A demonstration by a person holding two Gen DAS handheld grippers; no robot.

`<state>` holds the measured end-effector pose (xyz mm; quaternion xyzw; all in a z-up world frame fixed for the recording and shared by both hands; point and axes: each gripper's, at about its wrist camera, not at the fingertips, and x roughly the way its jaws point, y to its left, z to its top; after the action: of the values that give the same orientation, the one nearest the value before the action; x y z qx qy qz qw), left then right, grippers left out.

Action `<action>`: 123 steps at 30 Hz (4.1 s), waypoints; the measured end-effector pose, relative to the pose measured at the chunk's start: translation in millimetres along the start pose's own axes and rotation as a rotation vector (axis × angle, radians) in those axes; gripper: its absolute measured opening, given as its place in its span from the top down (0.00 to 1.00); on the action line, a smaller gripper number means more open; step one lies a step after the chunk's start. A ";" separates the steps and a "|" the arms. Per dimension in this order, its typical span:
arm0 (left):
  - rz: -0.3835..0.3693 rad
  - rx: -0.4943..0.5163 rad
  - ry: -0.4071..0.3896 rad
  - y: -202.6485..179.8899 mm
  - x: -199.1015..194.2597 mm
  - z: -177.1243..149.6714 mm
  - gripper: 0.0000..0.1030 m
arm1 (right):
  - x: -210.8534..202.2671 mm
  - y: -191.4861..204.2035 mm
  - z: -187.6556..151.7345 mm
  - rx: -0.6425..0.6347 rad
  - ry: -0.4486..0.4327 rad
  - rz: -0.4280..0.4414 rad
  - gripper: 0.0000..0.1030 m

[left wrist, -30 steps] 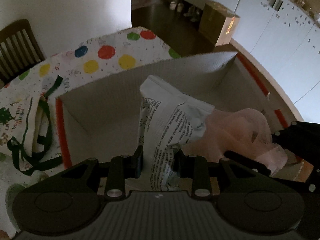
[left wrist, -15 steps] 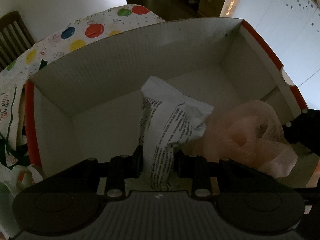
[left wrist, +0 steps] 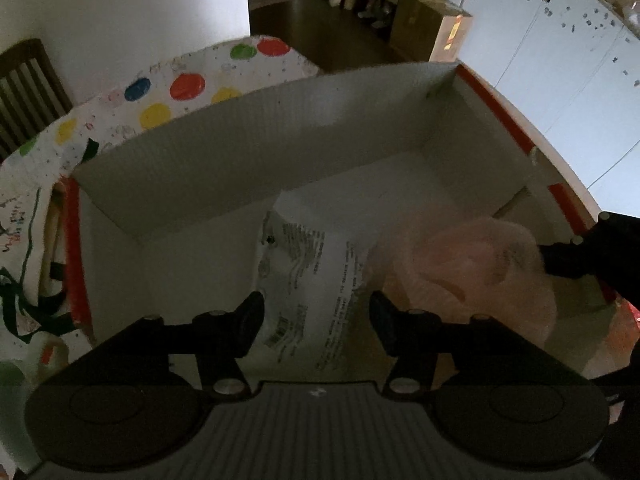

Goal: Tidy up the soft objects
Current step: 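Open both tools to drop the pouf and bag into the box, then move both tools back to the table toward the green sponge and black cloth, then grasp the green sponge with the left tool while the right tool grasps the black cloth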

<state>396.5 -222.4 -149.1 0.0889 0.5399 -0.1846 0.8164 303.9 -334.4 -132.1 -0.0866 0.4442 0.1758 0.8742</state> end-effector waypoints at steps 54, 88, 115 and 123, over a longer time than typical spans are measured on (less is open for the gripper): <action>0.075 -0.242 -0.524 159.5 -272.2 -221.5 0.00 | -113.1 173.6 23.9 0.078 -0.255 0.184 0.00; 0.300 -0.475 -0.401 378.0 -199.9 -355.8 0.00 | 33.9 328.8 32.2 0.084 -0.041 0.115 0.04; 0.334 -0.572 -0.273 407.4 -131.8 -357.1 0.26 | 98.0 354.7 34.0 0.055 0.066 0.046 0.41; 0.353 -0.577 -0.278 406.2 -135.5 -360.2 0.29 | 85.1 377.1 32.1 -0.087 0.018 -0.024 0.71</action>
<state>204.9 301.6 -191.7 -0.0790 0.4300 0.1088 0.8928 229.2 43.2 -180.1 -0.1318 0.4430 0.1836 0.8676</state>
